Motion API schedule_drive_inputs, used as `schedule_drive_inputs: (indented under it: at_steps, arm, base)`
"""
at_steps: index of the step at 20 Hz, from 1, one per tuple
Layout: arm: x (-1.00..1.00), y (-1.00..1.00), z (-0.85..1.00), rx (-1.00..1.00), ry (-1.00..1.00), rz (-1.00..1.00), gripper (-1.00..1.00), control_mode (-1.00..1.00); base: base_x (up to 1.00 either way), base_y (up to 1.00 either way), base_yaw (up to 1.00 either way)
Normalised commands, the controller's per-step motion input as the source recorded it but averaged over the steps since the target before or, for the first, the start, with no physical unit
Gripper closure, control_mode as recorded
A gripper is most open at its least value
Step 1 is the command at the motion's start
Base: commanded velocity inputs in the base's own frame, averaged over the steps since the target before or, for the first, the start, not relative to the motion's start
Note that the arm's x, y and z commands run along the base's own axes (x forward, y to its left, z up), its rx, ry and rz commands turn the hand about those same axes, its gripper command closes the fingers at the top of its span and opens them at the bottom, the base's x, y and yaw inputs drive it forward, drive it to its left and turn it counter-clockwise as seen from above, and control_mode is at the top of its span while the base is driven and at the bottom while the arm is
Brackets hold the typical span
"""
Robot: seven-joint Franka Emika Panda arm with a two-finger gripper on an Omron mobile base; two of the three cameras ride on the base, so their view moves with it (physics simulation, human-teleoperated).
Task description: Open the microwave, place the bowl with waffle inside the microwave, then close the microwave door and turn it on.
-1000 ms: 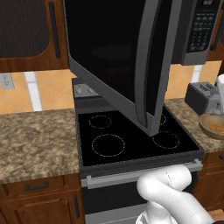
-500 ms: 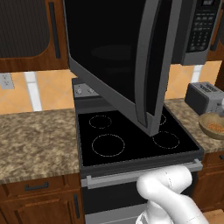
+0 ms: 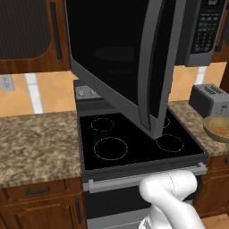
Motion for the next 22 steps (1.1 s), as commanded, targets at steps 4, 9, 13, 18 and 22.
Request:
schedule_drive_inputs:
  at_steps: [4,9,13,18,22]
  arm:
    - [0.23,-0.85,-0.33,0.24,0.22,-0.11,-1.00,-1.00]
    - [0.48,-0.65,-0.35,0.21,0.15,-0.08,-1.00,-1.00]
    - [0.56,-0.32,-0.42,0.16,0.05,-0.13,-1.00,-1.00]
    - [0.19,-0.11,-0.75,0.19,0.01,-0.22,-1.00,-1.00]
    - [0.23,-0.12,-0.64,0.05,0.00,-0.23,-1.00,-1.00]
  base:
    - [0.00,0.00,0.00]
    - [0.00,0.00,0.00]
    - [0.00,0.00,0.00]
    - [0.00,0.00,0.00]
    - [0.00,0.00,0.00]
